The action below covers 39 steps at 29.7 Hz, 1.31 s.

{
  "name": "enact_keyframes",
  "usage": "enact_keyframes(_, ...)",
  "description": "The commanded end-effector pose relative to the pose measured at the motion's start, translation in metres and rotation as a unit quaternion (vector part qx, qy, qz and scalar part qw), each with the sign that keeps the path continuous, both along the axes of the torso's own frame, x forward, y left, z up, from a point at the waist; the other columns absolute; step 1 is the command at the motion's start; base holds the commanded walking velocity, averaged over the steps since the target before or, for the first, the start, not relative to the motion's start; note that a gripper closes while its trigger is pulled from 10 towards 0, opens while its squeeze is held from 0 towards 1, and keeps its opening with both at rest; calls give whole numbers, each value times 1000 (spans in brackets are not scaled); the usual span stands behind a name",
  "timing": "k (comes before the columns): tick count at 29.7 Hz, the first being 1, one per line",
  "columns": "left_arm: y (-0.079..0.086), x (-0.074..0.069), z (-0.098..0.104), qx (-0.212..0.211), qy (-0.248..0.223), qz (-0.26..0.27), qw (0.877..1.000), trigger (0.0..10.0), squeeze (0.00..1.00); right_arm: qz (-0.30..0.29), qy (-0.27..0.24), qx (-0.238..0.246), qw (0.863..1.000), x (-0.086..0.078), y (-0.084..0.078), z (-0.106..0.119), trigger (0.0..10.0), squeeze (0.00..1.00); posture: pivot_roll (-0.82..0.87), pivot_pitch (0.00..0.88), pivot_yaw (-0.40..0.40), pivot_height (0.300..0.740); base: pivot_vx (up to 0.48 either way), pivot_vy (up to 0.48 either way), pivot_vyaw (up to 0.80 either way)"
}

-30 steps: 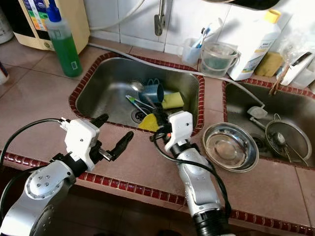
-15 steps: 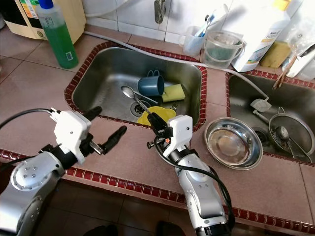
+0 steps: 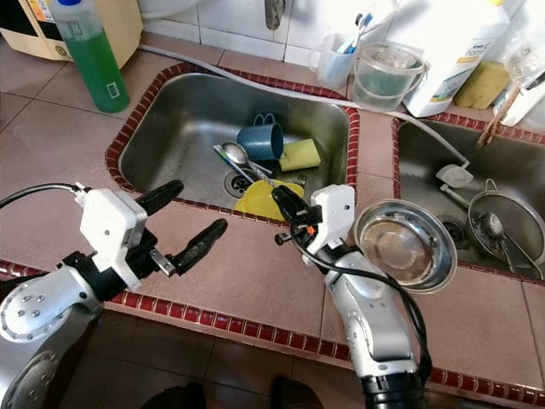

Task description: Kitchen organization

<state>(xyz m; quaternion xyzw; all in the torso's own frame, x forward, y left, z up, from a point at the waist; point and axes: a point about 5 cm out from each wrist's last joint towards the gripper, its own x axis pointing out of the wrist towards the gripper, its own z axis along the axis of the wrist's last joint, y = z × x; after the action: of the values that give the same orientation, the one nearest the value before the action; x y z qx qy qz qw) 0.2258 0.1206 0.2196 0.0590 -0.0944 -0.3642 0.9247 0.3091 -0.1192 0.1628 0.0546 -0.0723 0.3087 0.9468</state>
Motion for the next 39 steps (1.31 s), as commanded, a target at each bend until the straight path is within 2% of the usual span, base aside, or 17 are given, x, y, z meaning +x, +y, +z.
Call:
enact_keyframes(1, -2, -6, 4, 0, -6, -7, 1000, 10000, 0, 9, 10, -5, 1000, 1, -3, -3, 10000, 0, -87, 270, -85, 732, 0, 0, 0)
enact_keyframes(8, -2, -10, 6, -12, 0, -8, 1000, 10000, 0, 2, 11, -26, 1000, 16, -12, -5, 10000, 0, -78, 274, -91, 732, 0, 0, 0)
enact_keyframes(14, 0, -12, -4, 5, 18, -9, 1000, 10000, 0, 4, 4, -29, 1000, 23, -15, -1, 10000, 0, -81, 274, -90, 732, 0, 0, 0)
enact_keyframes(22, 0, -13, -4, 11, 23, -16, 1000, 10000, 0, 7, 2, -22, 1000, 28, -17, 2, 10000, 0, -83, 276, -86, 732, 0, 0, 0)
enact_keyframes(23, 0, -13, -4, 11, 23, -16, 1000, 10000, 0, 7, 1, -23, 1000, 28, -17, 2, 10000, 192, -83, 276, -86, 732, 0, 0, 0)
enact_keyframes(24, 0, -13, -4, 13, 23, -17, 1000, 10000, 0, 8, 6, -18, 1000, 28, -17, 2, 10000, 639, -82, 276, -84, 732, 0, 0, 0)
enact_keyframes(25, 0, -13, -4, 13, 22, -18, 1000, 10000, 0, 8, 6, -16, 1000, 28, -17, 2, 10000, 1000, -81, 277, -84, 732, 0, 0, 0)
enact_keyframes(39, 0, -13, -3, 13, 23, -17, 999, 10000, 0, 22, -6, -7, 1000, 29, -15, 4, 10000, 1000, -80, 281, -86, 732, 0, 0, 0)
